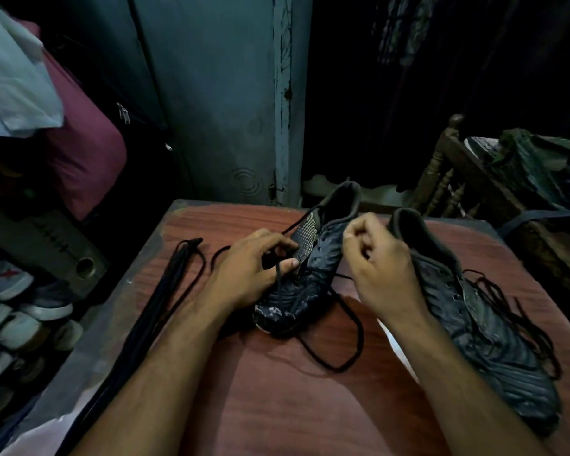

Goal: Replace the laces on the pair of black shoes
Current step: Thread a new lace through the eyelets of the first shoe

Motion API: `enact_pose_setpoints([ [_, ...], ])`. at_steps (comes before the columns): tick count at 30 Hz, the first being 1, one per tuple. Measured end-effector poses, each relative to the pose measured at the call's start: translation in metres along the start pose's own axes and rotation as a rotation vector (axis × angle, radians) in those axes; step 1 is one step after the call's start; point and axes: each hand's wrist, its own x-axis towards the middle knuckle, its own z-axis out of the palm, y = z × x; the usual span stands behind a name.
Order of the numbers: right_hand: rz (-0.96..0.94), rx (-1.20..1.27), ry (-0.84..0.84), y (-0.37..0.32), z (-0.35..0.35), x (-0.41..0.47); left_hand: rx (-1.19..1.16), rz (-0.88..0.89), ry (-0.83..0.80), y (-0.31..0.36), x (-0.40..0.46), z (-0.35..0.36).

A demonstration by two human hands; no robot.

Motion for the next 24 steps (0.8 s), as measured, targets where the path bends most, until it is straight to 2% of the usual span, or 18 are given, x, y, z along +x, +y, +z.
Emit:
enact_pose_setpoints([
  [3,0.117,-0.332,-0.222,-0.009,-0.001,-0.003,0.0,-0.016,-0.011,0.001,0.0,-0.001],
  [6,0.207,-0.487,-0.264,-0.01,-0.002,-0.003,-0.008,-0.008,-0.016,0.001,-0.001,-0.001],
  [14,0.115,0.126,-0.09,-0.01,0.0,0.0,-0.003,-0.002,0.002,-0.001,-0.001,0.0],
  [20,0.318,0.648,0.046,-0.021,0.003,0.0,-0.033,-0.014,0.016,0.0,0.0,0.001],
  [24,0.426,0.892,0.155,-0.029,0.0,0.003,-0.042,-0.001,0.017,0.002,-0.001,0.0],
])
